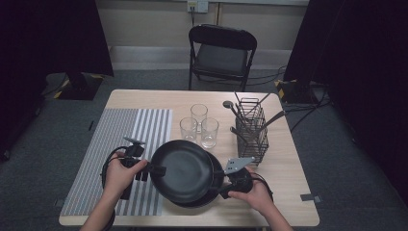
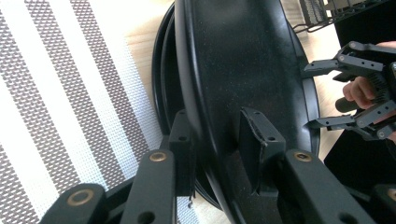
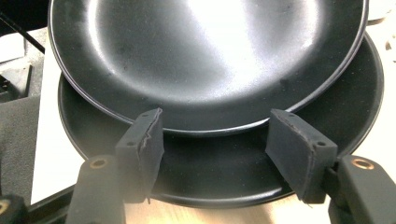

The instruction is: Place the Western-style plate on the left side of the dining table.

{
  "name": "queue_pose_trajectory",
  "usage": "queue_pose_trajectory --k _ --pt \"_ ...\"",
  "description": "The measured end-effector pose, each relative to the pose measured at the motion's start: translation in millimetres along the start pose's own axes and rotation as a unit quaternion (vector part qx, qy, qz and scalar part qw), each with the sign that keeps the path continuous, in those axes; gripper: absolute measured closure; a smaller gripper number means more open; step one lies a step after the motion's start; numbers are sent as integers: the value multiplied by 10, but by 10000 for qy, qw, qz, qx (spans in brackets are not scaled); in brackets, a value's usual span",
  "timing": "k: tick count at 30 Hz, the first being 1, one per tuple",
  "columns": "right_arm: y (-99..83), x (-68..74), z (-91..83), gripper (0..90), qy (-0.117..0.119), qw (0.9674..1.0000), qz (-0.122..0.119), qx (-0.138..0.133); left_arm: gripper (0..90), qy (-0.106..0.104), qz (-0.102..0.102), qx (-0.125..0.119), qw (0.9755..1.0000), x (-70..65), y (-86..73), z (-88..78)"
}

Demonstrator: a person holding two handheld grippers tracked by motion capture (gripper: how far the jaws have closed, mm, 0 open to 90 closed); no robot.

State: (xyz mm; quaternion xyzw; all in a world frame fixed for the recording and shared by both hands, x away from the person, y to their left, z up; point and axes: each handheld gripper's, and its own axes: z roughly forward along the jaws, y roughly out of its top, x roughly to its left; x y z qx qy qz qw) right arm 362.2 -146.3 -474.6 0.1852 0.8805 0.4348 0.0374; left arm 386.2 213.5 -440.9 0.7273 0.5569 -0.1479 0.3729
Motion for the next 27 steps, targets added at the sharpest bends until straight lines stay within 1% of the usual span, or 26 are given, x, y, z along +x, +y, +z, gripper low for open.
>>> queue_pose_trajectory --k 1,2,3,4,5,6,9,10,12,13,15,20,22,23,24,25,26,27 --pt "0 0 0 364 0 10000 0 0 675 0 -9 -5 10000 -12 3 -1" --pt "-3 -1 0 366 1 10000 -1 -4 674 71 38 19 10000 -17 6 -8" --pt "-5 0 0 368 8 10000 2 -3 672 89 -5 -3 10000 -28 7 0" --pt "-7 1 -1 368 5 10000 17 1 670 101 18 -2 9999 -26 9 -1" --pt "-7 2 -2 369 1 10000 14 7 673 103 -30 10 9999 -32 8 -4" --pt "-9 3 -2 369 -4 10000 20 8 675 83 58 19 9999 -25 10 -5" --pt "-20 6 -1 369 -18 10000 11 -5 676 102 61 58 9999 -36 17 -9" --pt "-20 7 -1 370 -25 10000 2 -3 678 114 12 63 9999 -42 21 -8" --pt "-23 8 -1 370 -21 10000 18 -17 677 124 -4 47 9999 -42 24 -4" --pt "-23 8 -1 370 -21 10000 18 -17 677 117 -91 5 9999 -54 23 2" --pt "-25 11 0 370 -32 10000 4 -21 679 130 -68 18 9999 -55 28 0" --pt "-26 21 2 370 -49 10000 -37 -14 687 162 -143 132 9997 -84 59 -11" --pt "-26 26 3 371 -70 10000 -72 -3 692 162 -175 123 9996 -97 62 -11" --pt "-26 26 3 371 -70 10000 -72 -3 692 173 -147 183 9996 -100 71 -17" --pt "-26 29 4 371 -79 9999 -84 0 695 205 -220 152 9994 -124 75 -19" --pt "-25 32 4 371 -93 9999 -106 15 697 196 -171 169 9995 -134 82 -23" --pt "-22 38 5 371 -112 9998 -136 39 699 259 -200 164 9993 -155 88 -26" --pt "-21 47 8 371 -144 9997 -198 62 707 266 -129 267 9992 -166 109 -44"
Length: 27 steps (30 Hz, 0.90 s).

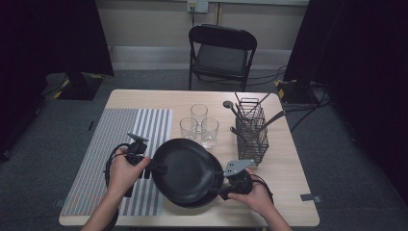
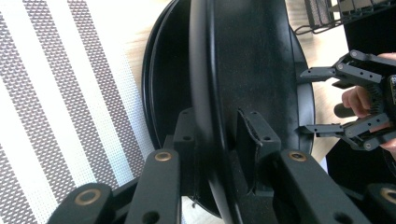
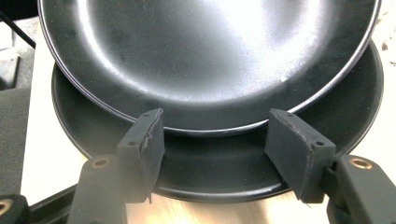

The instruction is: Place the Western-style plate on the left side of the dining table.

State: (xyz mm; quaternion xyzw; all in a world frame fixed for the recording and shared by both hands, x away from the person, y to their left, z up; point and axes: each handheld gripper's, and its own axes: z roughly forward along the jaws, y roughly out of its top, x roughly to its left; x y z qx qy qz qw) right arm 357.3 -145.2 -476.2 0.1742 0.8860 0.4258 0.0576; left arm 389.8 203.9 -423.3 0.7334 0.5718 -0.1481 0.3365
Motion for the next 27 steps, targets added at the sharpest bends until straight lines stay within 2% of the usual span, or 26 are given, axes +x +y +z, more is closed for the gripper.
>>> queue_pose_trajectory --k 1,2,8,9,11,12,14,15,18,19,23,27 --pt "-1 5 1 370 -17 10000 -10 8 711 0 0 0 10000 0 0 0" --pt "-1 5 1 370 -17 10000 -10 8 711 -2 -117 -14 9999 -15 5 -1" --pt "4 27 5 360 -87 9999 -87 50 735 -94 -209 94 9997 -6 39 -23" --pt "5 31 8 343 -108 9999 -87 44 741 -157 -267 65 9995 6 43 -30" --pt "18 38 20 309 -150 9998 -119 69 771 -457 -422 -35 9981 45 49 -47" --pt "22 40 22 298 -166 9997 -130 86 778 -501 -414 -28 9979 43 56 -52" --pt "24 41 23 280 -173 9997 -124 87 781 -498 -405 -18 9979 22 63 -53" --pt "27 43 23 262 -181 9998 -90 83 782 -417 -377 -20 9984 2 71 -53" --pt "37 54 16 210 -222 9997 -75 85 785 -422 -328 -8 9986 -39 93 -45" --pt "45 69 2 162 -256 9996 -54 68 787 -364 -277 45 9989 -78 115 -44" --pt "41 75 -59 155 -273 9996 -44 2 787 -334 -200 111 9992 -139 159 -48" --pt "-3 44 -197 147 -382 9993 23 -20 789 -117 -85 166 9998 -239 217 -70"
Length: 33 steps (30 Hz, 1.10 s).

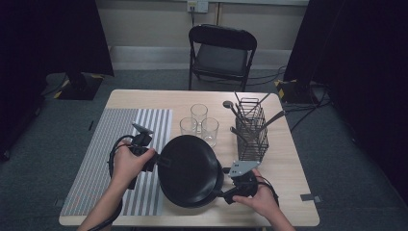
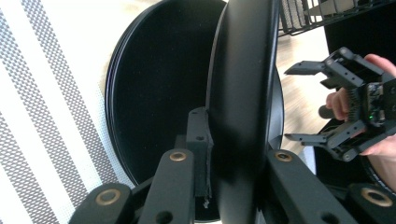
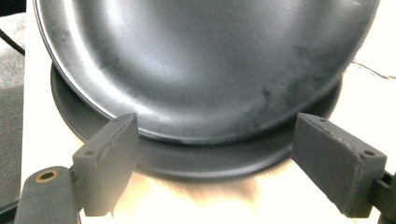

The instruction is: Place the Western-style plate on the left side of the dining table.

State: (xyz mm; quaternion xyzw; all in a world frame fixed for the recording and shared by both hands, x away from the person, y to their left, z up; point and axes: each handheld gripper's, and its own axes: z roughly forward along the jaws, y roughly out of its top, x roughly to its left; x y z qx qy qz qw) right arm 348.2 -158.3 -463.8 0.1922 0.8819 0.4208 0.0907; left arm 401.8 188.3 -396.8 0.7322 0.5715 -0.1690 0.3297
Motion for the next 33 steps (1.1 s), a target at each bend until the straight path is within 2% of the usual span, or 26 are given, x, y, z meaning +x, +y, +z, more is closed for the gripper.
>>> queue_pose_trajectory --k 1,2,4,10,11,14,16,22,23,26,30,33 --pt "0 0 0 147 0 10000 0 0 789 -6 -22 3 10000 -26 13 -4" --pt "-18 -31 -50 145 -27 10000 55 -45 790 97 54 60 9999 -60 45 -23" --pt "-32 -50 -92 147 -106 9999 113 -65 790 132 121 82 9998 -68 61 -32" --pt "-87 -57 -162 146 -121 9999 73 2 790 319 112 124 9994 -128 130 -67" --pt "-101 -58 -174 146 -130 9999 71 27 789 298 189 159 9993 -123 139 -77" --pt "-148 -72 -205 146 -150 9998 104 68 789 372 123 215 9990 -142 171 -98" --pt "-198 -81 -234 146 -172 9997 106 137 789 428 174 198 9987 -163 186 -117" --pt "-277 -86 -246 146 -193 9995 97 211 789 420 194 140 9988 -226 242 -237" --pt "-287 -84 -247 147 -200 9995 127 230 789 349 190 123 9991 -233 250 -254" --pt "-330 -95 -247 146 -231 9993 135 280 788 342 216 150 9991 -246 270 -320" --pt "-372 -109 -255 146 -290 9989 170 323 788 410 267 93 9988 -264 278 -405" --pt "-382 -111 -252 146 -270 9988 209 341 788 404 208 80 9989 -253 281 -466"
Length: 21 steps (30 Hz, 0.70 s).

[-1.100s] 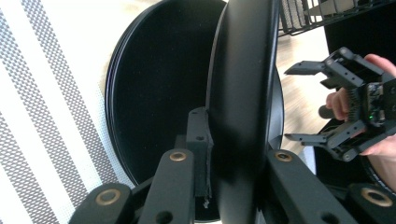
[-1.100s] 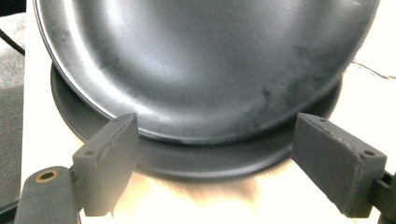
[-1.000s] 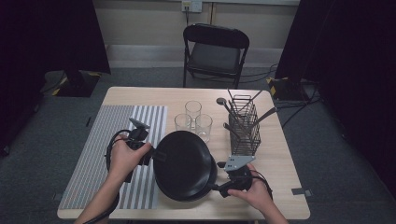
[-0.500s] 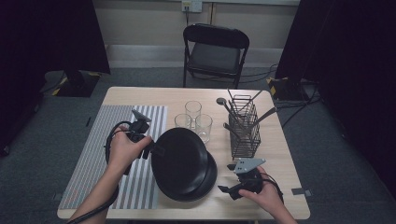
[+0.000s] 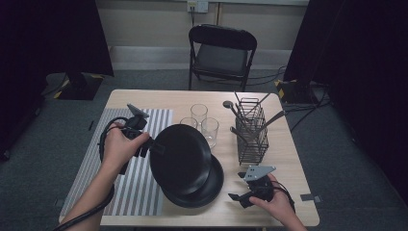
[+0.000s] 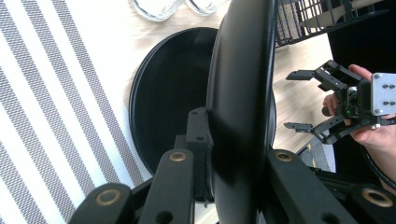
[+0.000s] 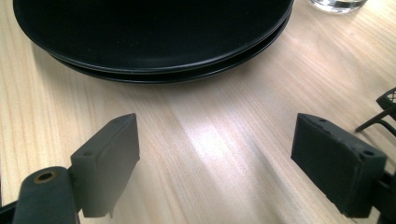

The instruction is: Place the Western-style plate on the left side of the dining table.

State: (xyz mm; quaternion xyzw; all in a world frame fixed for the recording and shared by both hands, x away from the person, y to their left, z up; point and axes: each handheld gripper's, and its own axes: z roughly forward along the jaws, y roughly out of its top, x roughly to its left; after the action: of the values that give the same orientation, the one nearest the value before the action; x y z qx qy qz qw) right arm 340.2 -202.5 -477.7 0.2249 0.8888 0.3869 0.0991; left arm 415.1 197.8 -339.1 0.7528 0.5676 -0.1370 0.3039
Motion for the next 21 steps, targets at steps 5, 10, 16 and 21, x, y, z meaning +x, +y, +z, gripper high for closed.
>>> queue_pose_trajectory --k 5,10,16,21 --pt "12 5 16 146 18 10000 -56 17 788 17 -42 -80 10000 56 -7 -106" --pt "7 15 30 147 35 9998 -129 114 788 11 -75 -100 9999 109 -10 -170" --pt "-23 15 60 147 35 9997 -123 191 787 20 -97 -187 9998 154 -23 -246" --pt "-25 44 106 147 47 9995 -202 239 787 19 -161 -227 9996 199 -31 -290"
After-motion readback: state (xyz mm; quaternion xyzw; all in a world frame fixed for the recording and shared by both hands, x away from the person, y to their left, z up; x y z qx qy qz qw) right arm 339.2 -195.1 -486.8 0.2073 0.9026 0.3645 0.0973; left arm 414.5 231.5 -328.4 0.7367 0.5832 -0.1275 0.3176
